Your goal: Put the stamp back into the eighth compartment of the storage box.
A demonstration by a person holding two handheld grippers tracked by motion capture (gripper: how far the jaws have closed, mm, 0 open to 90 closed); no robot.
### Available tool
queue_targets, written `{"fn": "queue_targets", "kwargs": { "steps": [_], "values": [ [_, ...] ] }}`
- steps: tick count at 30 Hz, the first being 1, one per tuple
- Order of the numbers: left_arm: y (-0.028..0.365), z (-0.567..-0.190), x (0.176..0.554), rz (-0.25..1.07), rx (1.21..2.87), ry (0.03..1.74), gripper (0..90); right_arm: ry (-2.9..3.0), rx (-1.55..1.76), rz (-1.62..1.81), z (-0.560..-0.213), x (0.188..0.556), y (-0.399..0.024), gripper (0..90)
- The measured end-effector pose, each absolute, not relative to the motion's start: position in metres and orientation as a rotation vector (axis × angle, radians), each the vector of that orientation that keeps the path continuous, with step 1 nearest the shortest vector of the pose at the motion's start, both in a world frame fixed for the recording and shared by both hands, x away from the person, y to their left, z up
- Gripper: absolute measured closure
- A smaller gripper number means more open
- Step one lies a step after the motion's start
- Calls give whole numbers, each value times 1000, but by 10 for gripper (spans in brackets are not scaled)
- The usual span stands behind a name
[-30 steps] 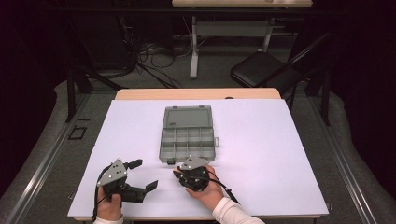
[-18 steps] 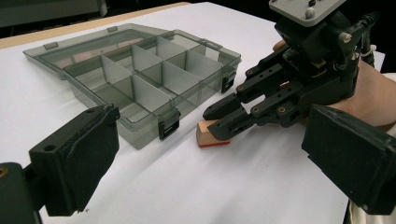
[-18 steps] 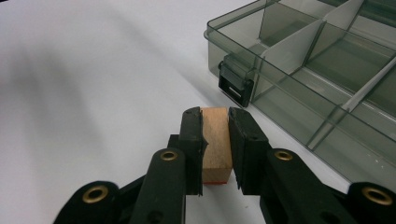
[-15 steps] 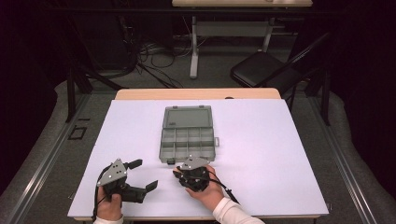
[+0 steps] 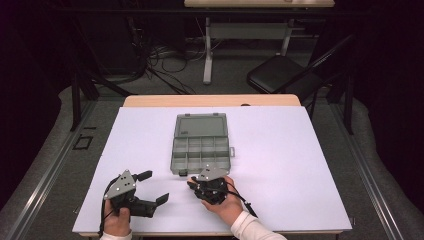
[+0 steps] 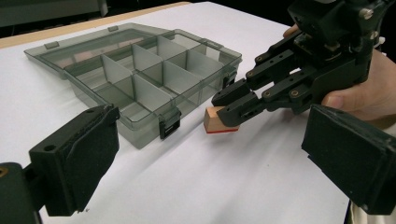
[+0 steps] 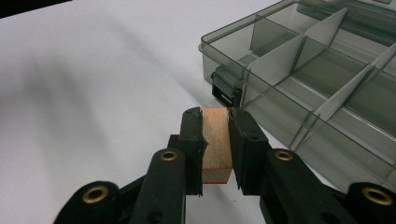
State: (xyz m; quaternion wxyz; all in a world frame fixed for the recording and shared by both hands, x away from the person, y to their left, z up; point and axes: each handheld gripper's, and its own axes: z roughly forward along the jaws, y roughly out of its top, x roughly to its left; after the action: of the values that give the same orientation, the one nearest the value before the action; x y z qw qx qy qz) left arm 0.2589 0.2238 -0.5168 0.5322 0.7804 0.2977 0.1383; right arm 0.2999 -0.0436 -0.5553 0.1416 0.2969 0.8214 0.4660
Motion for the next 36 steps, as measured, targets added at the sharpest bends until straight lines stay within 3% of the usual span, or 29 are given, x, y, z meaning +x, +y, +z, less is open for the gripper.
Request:
{"fn": "queue_targets", "kwargs": {
  "steps": [36],
  "values": [
    [225, -517, 259, 334, 1868, 716, 37, 2308, 887, 1429, -525, 290, -79, 760]
  ]
}}
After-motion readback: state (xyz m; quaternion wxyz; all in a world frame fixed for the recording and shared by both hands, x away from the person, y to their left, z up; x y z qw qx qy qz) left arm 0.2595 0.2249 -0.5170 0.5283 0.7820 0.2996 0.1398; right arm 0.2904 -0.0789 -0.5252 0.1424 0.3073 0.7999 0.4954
